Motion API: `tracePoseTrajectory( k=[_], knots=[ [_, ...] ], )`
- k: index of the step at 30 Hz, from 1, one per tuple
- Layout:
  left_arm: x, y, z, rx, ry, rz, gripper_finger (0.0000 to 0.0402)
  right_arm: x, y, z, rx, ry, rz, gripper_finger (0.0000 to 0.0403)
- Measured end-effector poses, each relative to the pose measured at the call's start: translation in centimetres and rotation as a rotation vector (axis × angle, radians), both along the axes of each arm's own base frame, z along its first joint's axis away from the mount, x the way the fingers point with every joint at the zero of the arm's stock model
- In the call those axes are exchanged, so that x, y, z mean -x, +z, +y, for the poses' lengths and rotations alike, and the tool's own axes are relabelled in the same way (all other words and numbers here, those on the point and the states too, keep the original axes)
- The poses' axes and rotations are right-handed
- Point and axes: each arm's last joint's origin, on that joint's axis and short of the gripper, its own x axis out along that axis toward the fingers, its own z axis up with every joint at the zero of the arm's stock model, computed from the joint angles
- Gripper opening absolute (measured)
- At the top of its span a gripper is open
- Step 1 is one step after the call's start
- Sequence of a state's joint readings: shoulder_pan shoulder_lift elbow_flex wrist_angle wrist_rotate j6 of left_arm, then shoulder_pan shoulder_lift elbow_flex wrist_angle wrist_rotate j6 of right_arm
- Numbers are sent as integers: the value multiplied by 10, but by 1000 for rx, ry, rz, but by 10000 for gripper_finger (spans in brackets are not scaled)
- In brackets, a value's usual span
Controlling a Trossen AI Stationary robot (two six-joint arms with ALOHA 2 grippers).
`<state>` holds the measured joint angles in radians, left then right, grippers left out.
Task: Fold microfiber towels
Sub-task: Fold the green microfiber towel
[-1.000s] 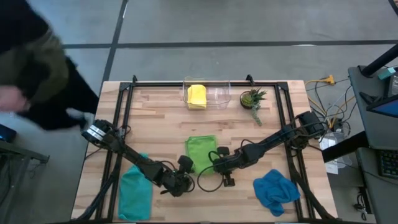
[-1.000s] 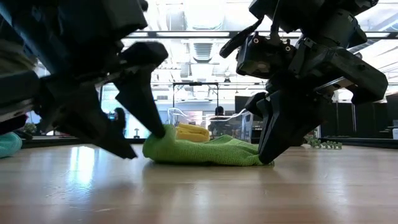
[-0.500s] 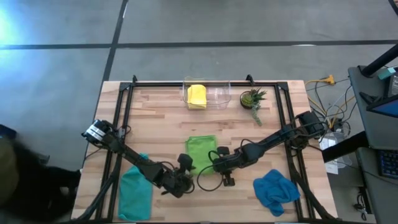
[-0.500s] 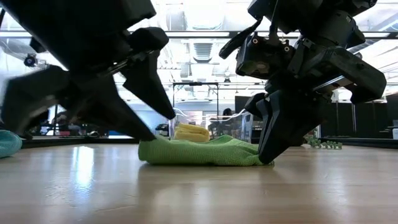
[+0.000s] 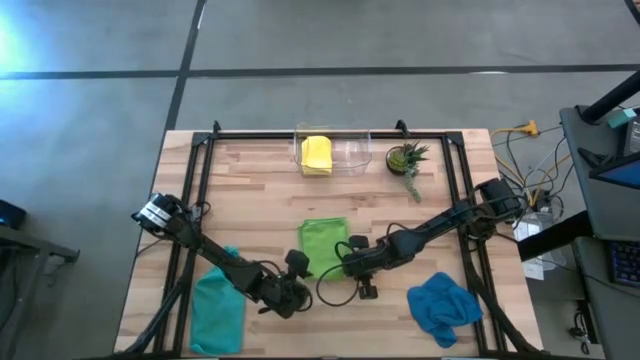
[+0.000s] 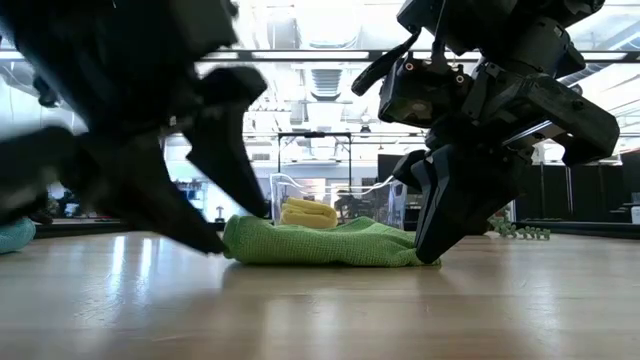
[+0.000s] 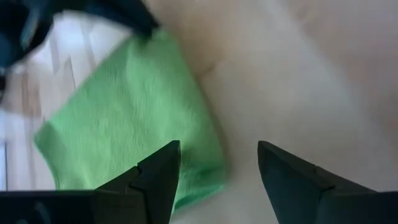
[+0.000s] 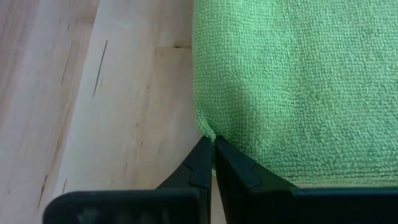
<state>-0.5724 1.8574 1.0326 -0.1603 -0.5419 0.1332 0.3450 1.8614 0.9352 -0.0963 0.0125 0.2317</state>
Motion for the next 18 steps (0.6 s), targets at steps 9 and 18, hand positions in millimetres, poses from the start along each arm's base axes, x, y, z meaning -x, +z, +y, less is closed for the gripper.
tracePoseTrajectory(
  k=[9, 18],
  knots=[
    [-4, -18, 2, -3, 96, 10, 188, 0, 0, -1, -20, 3, 7, 9],
    [4, -20, 5, 167, 237, 107, 24, 0, 1, -1, -35, -19, 11, 9]
  ],
)
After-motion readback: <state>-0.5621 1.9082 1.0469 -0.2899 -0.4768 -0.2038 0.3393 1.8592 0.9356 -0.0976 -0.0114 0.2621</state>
